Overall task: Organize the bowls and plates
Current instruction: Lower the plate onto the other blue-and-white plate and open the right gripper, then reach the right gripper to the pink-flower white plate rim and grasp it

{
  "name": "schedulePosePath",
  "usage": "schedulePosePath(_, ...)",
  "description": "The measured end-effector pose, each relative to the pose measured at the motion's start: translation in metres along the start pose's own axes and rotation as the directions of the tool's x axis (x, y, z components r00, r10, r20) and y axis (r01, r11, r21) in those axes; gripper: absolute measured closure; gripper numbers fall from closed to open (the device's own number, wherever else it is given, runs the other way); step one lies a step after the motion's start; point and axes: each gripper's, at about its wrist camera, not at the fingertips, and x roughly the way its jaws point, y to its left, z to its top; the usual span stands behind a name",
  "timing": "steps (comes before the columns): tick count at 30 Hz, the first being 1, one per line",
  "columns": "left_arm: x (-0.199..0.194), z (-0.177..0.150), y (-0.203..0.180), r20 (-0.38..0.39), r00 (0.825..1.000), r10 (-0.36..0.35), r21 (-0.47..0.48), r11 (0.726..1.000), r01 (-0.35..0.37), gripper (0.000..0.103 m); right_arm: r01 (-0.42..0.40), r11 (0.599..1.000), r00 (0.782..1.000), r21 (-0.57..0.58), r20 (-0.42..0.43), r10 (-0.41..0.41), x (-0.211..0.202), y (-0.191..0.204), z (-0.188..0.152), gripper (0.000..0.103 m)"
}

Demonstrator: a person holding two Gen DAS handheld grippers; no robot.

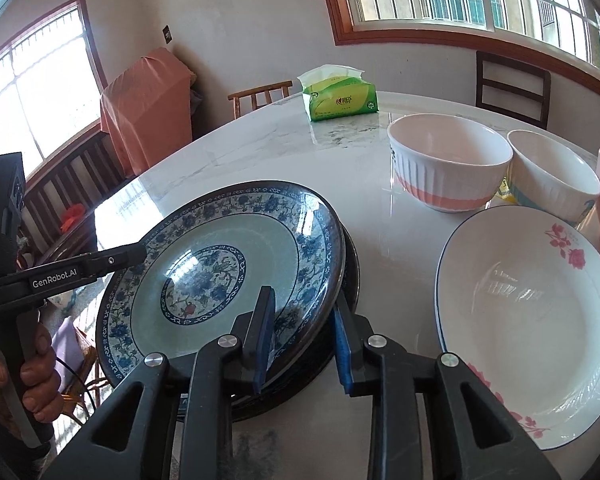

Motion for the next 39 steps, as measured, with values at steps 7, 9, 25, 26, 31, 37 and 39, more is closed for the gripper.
schedulePosePath(7,-0.001,-0.003,0.000,0.010,1.000,0.017,0.010,1.000,-0.017,0.078,0.106,0.990,0.994,-0.088,0.035,-0.103,-0.002,0.019,-0.003,0.054)
schedulePosePath(9,-0.002,-0.003,-0.001,0.026,0.999,0.031,0.022,0.999,-0.031,0.078,0.147,0.980,0.988,-0.136,0.069,-0.139,-0.006,0.029,-0.006,0.042)
schedulePosePath(25,-0.034,-0.019,-0.048,0.039,0.994,-0.100,0.119,0.988,0.095,0.069,0.200,0.980,0.936,-0.021,0.300,-0.185,-0.059,0.007,-0.026,0.033)
schedulePosePath(26,-0.035,-0.021,-0.057,0.029,0.991,-0.130,0.133,0.983,0.125,0.069,0.197,0.980,0.933,0.008,0.306,-0.189,-0.066,-0.001,-0.030,0.033)
schedulePosePath(31,-0.037,-0.032,-0.107,-0.011,0.976,-0.216,0.227,0.950,0.212,0.069,0.233,0.962,0.911,0.140,0.315,-0.266,-0.110,-0.046,-0.052,0.033)
schedulePosePath(37,-0.022,-0.027,-0.162,-0.120,0.932,-0.343,0.252,0.897,0.362,0.069,0.286,0.905,0.891,0.314,0.261,-0.372,-0.146,-0.125,-0.063,0.033)
schedulePosePath(39,-0.011,-0.020,-0.178,-0.170,0.914,-0.369,0.253,0.880,0.403,0.069,0.296,0.890,0.898,0.347,0.217,-0.384,-0.143,-0.148,-0.061,0.033)
